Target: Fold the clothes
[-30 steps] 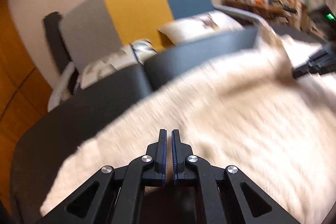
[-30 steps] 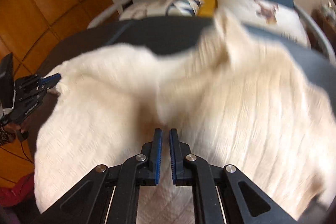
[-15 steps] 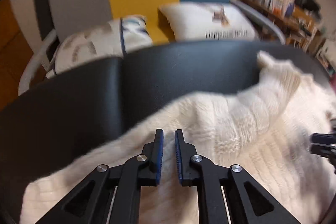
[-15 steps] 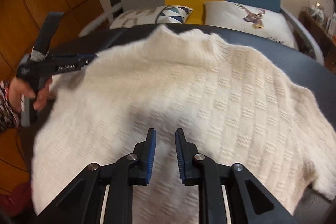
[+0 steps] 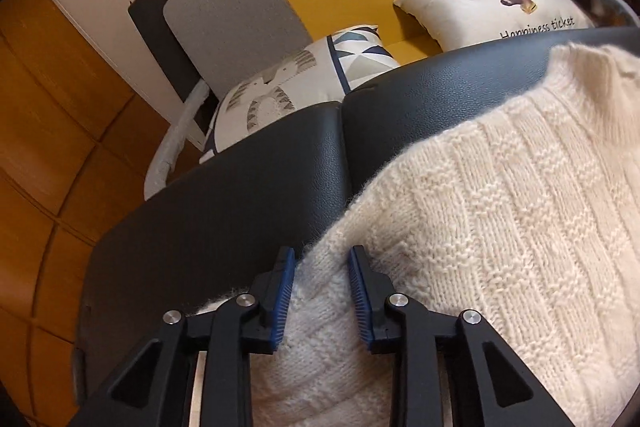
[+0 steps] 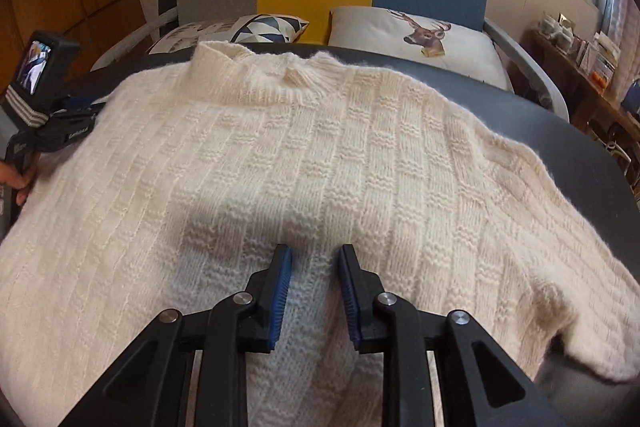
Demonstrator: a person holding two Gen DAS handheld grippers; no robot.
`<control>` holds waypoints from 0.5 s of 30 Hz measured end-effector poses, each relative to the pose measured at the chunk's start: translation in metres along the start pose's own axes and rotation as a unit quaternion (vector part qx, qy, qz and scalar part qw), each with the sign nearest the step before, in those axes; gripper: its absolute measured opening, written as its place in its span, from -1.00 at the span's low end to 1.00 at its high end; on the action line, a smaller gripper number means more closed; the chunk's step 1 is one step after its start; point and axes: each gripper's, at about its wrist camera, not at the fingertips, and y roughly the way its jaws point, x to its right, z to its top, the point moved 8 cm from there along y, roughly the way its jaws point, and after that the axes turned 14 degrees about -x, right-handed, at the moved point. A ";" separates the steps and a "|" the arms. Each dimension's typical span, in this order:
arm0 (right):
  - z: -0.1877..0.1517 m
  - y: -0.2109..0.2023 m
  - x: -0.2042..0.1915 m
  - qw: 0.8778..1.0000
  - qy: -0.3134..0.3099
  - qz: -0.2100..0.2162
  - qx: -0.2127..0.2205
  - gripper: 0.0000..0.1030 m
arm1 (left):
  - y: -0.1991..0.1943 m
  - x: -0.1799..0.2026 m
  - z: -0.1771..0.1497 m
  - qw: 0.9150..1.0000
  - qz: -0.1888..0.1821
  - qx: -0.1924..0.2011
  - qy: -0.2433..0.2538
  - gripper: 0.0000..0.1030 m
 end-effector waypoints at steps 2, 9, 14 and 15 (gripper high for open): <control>0.013 0.005 0.000 1.000 0.002 -0.002 0.004 -0.54 | 0.002 -0.002 0.003 1.000 0.012 0.003 -0.008 -0.36; 0.038 0.008 0.006 1.000 0.008 0.020 0.002 -0.52 | 0.007 -0.021 0.016 0.994 -0.064 -0.039 -0.076 -0.27; 0.005 -0.042 0.006 0.996 0.023 0.073 0.033 -0.51 | -0.025 -0.062 -0.014 0.969 -0.182 -0.035 -0.164 -0.27; -0.010 -0.047 0.003 0.997 0.020 0.070 0.027 -0.52 | -0.032 -0.068 -0.026 0.966 -0.193 -0.033 -0.167 -0.26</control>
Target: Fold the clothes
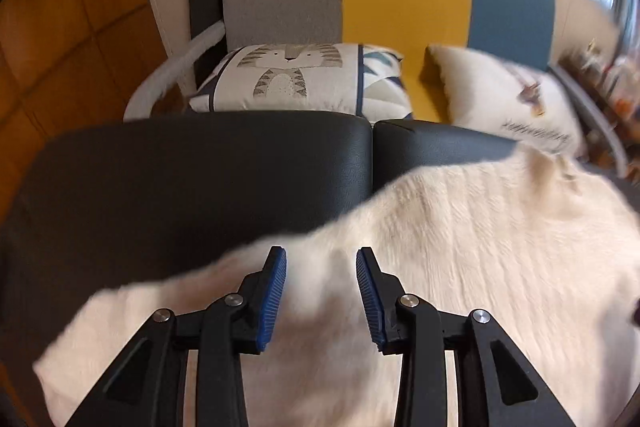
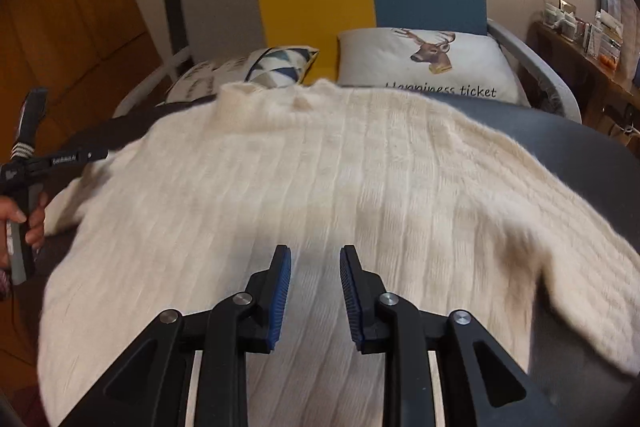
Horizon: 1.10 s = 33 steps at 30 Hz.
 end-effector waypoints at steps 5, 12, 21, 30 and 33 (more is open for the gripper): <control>-0.069 -0.027 -0.009 1.000 -0.004 -0.004 -0.015 -0.52 | -0.036 -0.012 -0.065 0.998 -0.063 0.006 0.015 -0.23; -0.107 -0.068 0.009 0.999 0.043 0.020 0.009 -0.51 | -0.062 0.018 -0.161 0.985 -0.156 -0.015 0.065 -0.14; -0.168 -0.108 0.075 0.988 0.149 0.025 0.022 -0.51 | -0.075 0.045 -0.250 0.964 -0.256 -0.046 0.064 0.03; -0.217 -0.094 0.082 0.983 0.171 0.061 -0.013 -0.44 | -0.091 0.053 -0.282 0.921 -0.374 -0.099 0.054 0.17; -0.220 -0.087 0.073 0.982 0.167 0.082 -0.021 -0.41 | -0.092 0.059 -0.285 0.906 -0.408 -0.106 0.037 0.24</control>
